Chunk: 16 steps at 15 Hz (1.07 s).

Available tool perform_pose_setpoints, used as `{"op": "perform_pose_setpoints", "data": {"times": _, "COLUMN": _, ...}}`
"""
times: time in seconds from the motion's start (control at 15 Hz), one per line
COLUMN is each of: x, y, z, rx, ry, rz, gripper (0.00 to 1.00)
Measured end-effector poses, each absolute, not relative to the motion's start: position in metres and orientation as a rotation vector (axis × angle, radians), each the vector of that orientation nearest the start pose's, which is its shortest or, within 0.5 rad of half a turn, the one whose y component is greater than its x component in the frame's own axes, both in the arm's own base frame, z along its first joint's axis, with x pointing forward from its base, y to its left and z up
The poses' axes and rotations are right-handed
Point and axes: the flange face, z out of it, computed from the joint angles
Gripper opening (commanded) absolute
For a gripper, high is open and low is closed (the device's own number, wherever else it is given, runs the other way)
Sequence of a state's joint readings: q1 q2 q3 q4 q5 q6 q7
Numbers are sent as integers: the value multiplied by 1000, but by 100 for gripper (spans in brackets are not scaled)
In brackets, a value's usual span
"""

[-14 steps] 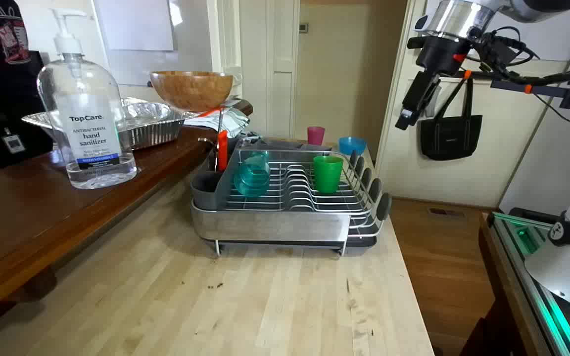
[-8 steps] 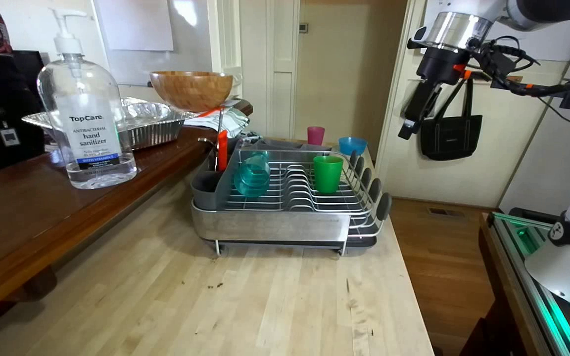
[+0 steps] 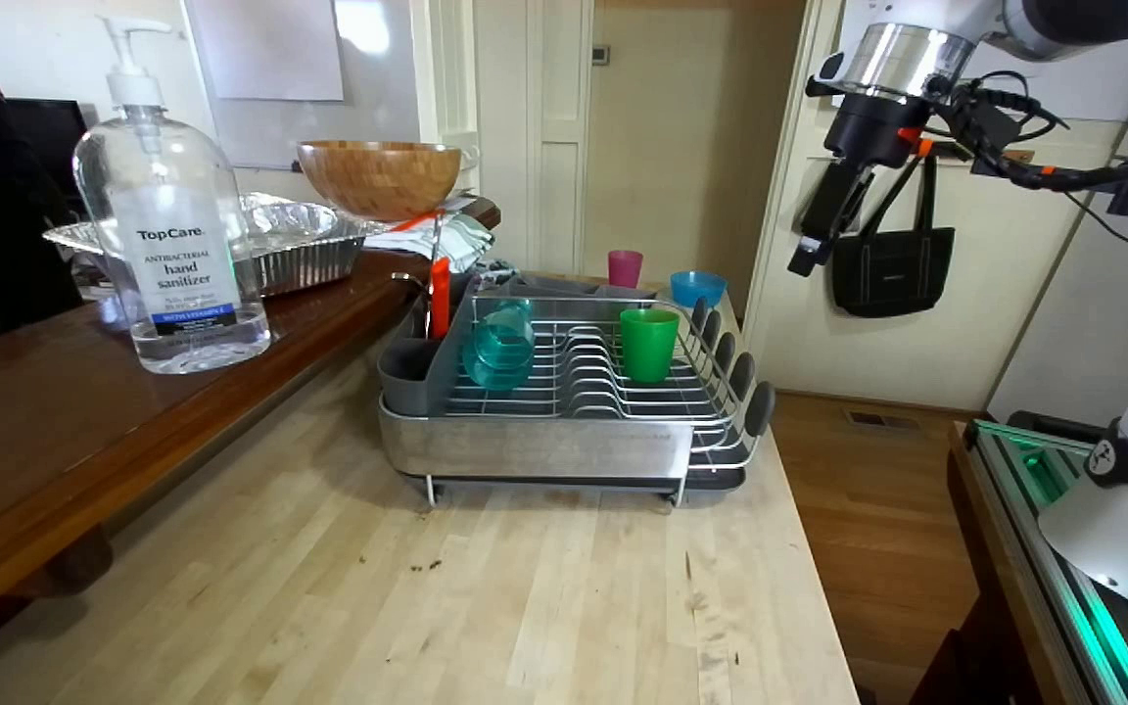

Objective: Put the blue bowl on the dishrack.

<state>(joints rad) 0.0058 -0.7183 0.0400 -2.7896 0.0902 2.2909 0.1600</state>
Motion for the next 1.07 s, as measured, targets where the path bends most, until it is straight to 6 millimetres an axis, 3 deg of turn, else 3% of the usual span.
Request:
{"op": "perform_pose_setpoints", "data": {"times": 0.33, "x": 342, "y": 14, "z": 434, "rx": -3037, "ry": 250, "rz": -345, "gripper": 100}}
{"op": "perform_pose_setpoints", "data": {"times": 0.47, "x": 345, "y": 1, "z": 442, "rx": -3018, "ry": 199, "rz": -374, "gripper": 100}}
{"op": "perform_pose_setpoints", "data": {"times": 1.07, "x": 336, "y": -136, "z": 455, "rx": -2837, "ry": -142, "rz": -407, "gripper": 100}}
